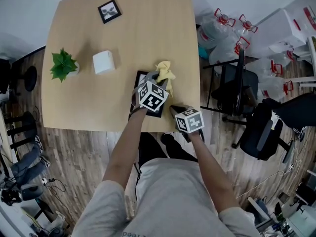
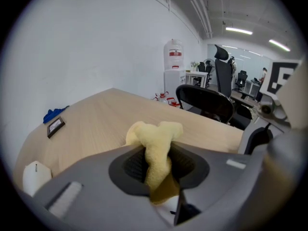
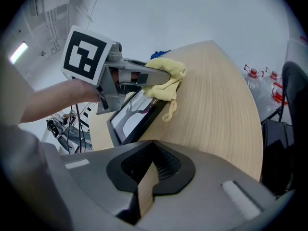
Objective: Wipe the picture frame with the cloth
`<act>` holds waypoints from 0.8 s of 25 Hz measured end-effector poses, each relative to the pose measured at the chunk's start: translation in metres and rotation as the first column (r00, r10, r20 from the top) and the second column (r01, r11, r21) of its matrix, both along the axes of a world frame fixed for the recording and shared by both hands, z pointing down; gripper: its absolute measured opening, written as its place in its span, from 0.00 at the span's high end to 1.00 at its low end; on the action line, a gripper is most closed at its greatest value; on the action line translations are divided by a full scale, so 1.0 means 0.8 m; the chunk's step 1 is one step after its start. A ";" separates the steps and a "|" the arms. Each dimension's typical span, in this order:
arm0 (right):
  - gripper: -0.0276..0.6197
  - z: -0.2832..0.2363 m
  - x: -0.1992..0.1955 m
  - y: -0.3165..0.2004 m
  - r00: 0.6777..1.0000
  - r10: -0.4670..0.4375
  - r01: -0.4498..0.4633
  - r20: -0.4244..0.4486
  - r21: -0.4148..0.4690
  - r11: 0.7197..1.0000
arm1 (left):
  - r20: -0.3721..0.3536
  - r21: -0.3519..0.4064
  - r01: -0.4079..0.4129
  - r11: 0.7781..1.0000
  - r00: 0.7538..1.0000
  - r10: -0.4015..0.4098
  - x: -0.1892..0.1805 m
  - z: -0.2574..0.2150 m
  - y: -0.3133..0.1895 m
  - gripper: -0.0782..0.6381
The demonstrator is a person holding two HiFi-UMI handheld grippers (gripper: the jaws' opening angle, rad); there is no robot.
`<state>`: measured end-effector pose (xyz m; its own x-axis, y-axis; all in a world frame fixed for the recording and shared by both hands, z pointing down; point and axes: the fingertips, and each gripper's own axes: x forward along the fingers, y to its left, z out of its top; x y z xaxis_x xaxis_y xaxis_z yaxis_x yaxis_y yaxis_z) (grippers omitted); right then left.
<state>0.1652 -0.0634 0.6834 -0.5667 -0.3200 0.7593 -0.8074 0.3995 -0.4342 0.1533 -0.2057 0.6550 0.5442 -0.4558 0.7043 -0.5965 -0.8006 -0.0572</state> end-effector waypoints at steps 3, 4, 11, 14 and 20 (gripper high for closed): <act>0.95 0.000 0.001 0.000 1.000 0.000 0.000 0.000 0.000 1.000 | -0.001 0.003 0.006 1.000 1.000 -0.006 -0.001 -0.002 -0.006 0.69; 0.95 0.000 0.001 0.000 1.000 0.000 0.000 -0.001 0.000 1.000 | -0.002 0.002 0.014 1.000 1.000 -0.014 -0.004 -0.003 -0.008 0.69; 0.95 0.000 0.002 0.001 1.000 0.000 0.000 -0.001 -0.002 1.000 | 0.008 -0.012 0.096 0.995 0.995 -0.096 -0.048 0.000 -0.016 0.69; 0.95 0.000 0.003 0.001 1.000 0.000 0.000 -0.001 0.000 1.000 | 0.013 -0.015 0.114 0.993 0.993 -0.114 -0.062 -0.001 -0.014 0.69; 0.95 0.000 0.002 0.000 1.000 0.002 -0.002 -0.005 0.006 1.000 | 0.017 -0.023 0.145 0.989 0.989 -0.145 -0.086 -0.001 -0.001 0.69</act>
<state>0.1668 -0.0632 0.6833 -0.5620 -0.3252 0.7605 -0.8104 0.4006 -0.4275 0.0847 -0.2066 0.6542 0.4631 -0.5120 0.7235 -0.7055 -0.7070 -0.0489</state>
